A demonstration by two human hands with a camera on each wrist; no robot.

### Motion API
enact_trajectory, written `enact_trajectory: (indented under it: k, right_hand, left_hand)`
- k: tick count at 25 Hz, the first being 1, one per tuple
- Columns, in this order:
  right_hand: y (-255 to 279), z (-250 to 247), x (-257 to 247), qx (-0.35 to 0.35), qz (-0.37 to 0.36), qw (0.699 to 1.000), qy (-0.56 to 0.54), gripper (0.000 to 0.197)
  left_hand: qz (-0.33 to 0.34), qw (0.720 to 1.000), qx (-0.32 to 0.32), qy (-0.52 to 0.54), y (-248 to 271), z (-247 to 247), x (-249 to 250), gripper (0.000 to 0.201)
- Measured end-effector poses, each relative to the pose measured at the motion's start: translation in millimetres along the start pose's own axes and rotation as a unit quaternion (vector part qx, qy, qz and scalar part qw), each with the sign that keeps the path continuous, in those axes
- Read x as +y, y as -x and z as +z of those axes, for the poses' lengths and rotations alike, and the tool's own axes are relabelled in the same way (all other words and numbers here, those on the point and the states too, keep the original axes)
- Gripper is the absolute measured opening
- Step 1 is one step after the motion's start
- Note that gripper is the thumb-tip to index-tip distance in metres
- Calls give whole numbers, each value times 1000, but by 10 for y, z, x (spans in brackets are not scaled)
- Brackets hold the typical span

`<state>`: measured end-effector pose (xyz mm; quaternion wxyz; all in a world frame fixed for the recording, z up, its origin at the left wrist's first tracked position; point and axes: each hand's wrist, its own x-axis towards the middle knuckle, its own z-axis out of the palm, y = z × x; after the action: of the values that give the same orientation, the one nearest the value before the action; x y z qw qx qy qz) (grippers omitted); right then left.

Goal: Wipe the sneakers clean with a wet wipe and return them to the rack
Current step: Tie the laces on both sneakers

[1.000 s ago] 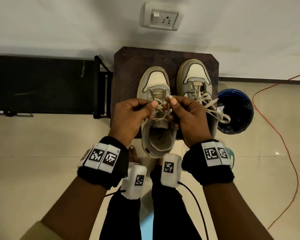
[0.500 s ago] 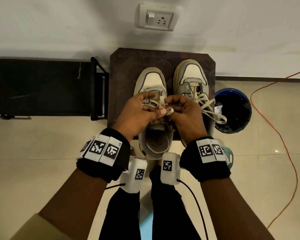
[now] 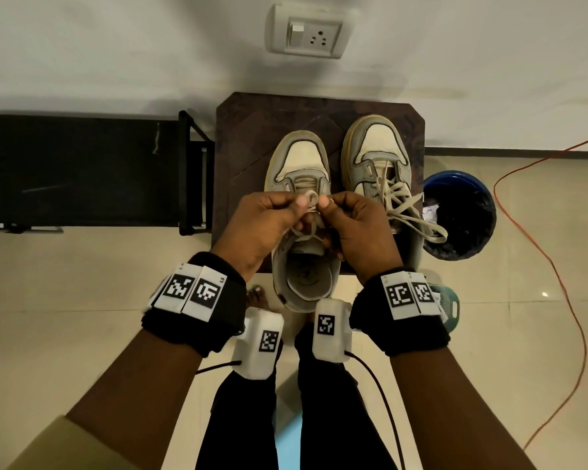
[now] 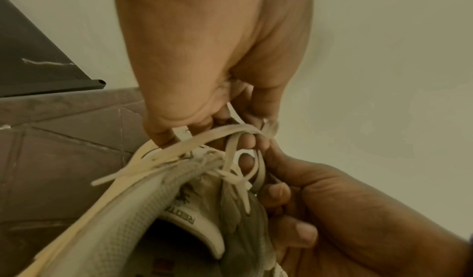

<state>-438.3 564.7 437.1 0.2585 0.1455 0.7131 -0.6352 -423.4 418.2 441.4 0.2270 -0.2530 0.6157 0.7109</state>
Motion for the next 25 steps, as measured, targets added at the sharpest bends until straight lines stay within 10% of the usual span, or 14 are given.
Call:
enact_trajectory:
  k: [6, 11, 13, 19, 25]
  right_hand:
    - [-36, -51, 58, -13, -1, 1000, 5, 7]
    - [14, -49, 13, -30, -41, 999, 1, 4]
    - [36, -41, -7, -35, -51, 998, 19, 4]
    - [50, -35, -11, -16, -55, 997, 59, 9]
    - [81, -218, 90, 107, -48, 977, 177, 12]
  left_hand:
    - [115, 978, -10, -173, 31, -55, 8, 24]
    - [288, 755, 29, -589, 91, -8, -14, 37]
    - [253, 733, 18, -631, 113, 23, 2, 25]
    - [187, 772, 65, -603, 175, -48, 169, 32]
    - [94, 930, 95, -343, 146, -308, 10, 34]
